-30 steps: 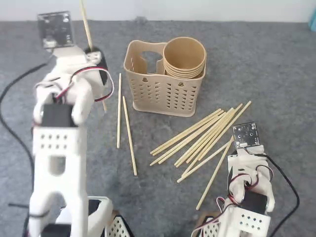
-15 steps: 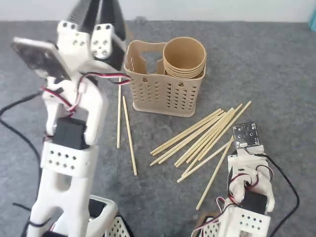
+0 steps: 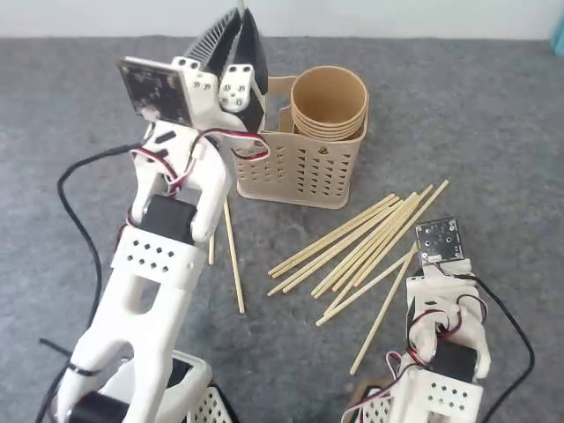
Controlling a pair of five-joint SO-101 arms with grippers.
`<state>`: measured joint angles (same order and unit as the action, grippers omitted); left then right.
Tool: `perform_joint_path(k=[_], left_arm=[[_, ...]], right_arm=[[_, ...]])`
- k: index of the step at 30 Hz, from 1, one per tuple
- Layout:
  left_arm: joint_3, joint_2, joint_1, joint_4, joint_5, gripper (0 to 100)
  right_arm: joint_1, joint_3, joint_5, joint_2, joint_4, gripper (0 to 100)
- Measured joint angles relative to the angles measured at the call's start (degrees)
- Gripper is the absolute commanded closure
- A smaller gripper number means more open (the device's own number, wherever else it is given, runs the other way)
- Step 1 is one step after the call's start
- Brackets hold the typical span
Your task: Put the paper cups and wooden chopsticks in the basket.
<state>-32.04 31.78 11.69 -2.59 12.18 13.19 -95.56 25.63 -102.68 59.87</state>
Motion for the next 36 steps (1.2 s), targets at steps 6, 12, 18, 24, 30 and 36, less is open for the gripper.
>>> perform_joint_path(k=[6, 12, 18, 24, 30, 36], left_arm=[[-3.4, -0.9, 0.0, 7.5, 0.0, 88], [-3.5, -1.8, -1.1, 6.0, 0.1, 88], [-4.6, 0.2, -7.4, 1.5, 0.0, 88], [-10.3, 14.2, -15.6, -15.5, 0.0, 88], [-23.6, 32.0, -20.1, -34.2, 0.0, 88], [-42.4, 35.7, -20.3, -29.1, 0.0, 88]], right_arm=[[0.0, 0.0, 0.0, 0.0, 0.0, 99.0], [0.0, 0.0, 0.0, 0.0, 0.0, 99.0], [0.0, 0.0, 0.0, 0.0, 0.0, 99.0], [0.0, 0.0, 0.0, 0.0, 0.0, 99.0], [0.0, 0.0, 0.0, 0.0, 0.0, 99.0], [0.0, 0.0, 0.0, 0.0, 0.0, 99.0]])
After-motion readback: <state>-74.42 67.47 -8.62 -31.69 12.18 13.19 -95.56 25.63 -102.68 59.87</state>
